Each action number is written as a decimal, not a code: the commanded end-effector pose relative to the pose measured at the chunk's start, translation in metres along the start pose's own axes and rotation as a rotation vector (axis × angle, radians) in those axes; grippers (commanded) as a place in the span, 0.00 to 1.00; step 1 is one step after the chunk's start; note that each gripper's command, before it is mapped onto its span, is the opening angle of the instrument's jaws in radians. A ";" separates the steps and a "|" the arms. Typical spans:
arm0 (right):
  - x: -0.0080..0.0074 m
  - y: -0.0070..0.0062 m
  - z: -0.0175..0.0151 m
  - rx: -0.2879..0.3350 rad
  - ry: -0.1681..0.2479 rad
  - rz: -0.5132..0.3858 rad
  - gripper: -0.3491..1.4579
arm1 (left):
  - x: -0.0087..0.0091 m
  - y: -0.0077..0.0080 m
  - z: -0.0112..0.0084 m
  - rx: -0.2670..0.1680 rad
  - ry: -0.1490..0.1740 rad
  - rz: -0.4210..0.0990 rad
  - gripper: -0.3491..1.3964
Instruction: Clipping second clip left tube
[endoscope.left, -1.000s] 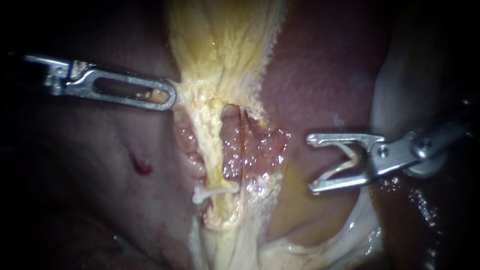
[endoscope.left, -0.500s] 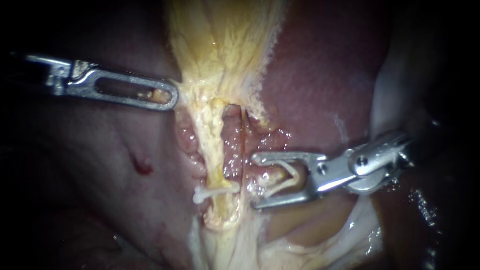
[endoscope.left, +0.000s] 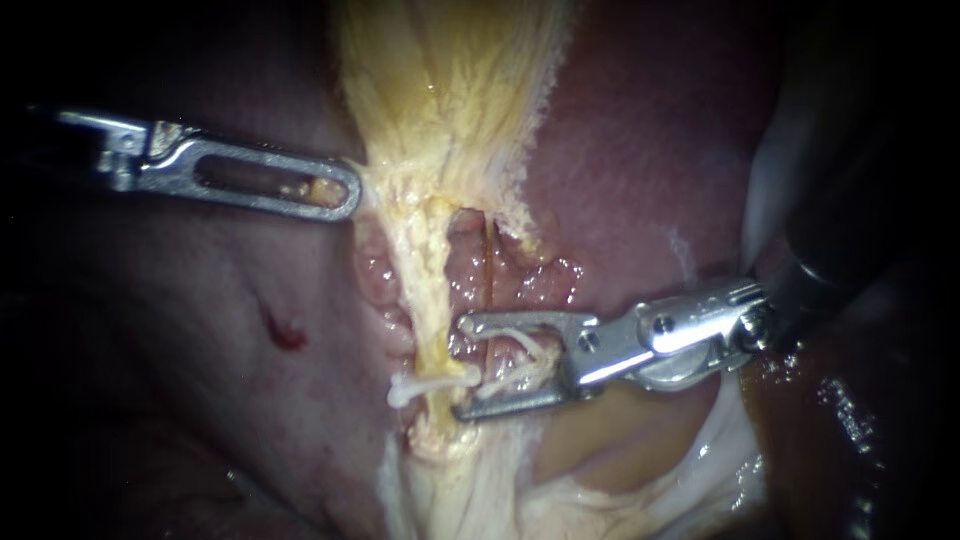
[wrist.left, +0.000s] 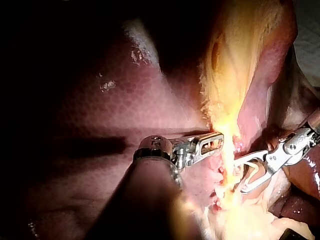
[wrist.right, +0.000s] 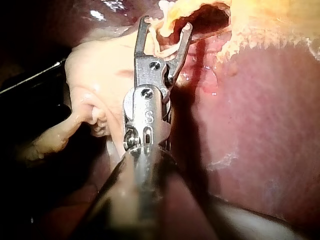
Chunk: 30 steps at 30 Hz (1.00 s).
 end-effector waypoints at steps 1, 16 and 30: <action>-0.0002 0.0002 -0.0002 -0.001 0.000 0.009 0.47 | 0.0000 0.0000 0.0000 -0.001 0.000 0.000 0.00; -0.0027 0.0023 0.0000 0.007 0.020 0.170 0.47 | 0.0000 0.0000 0.0000 -0.001 0.000 0.000 0.00; -0.0010 0.0020 0.0033 0.140 0.117 0.241 0.46 | 0.0000 0.0000 0.0000 -0.001 0.000 0.000 0.00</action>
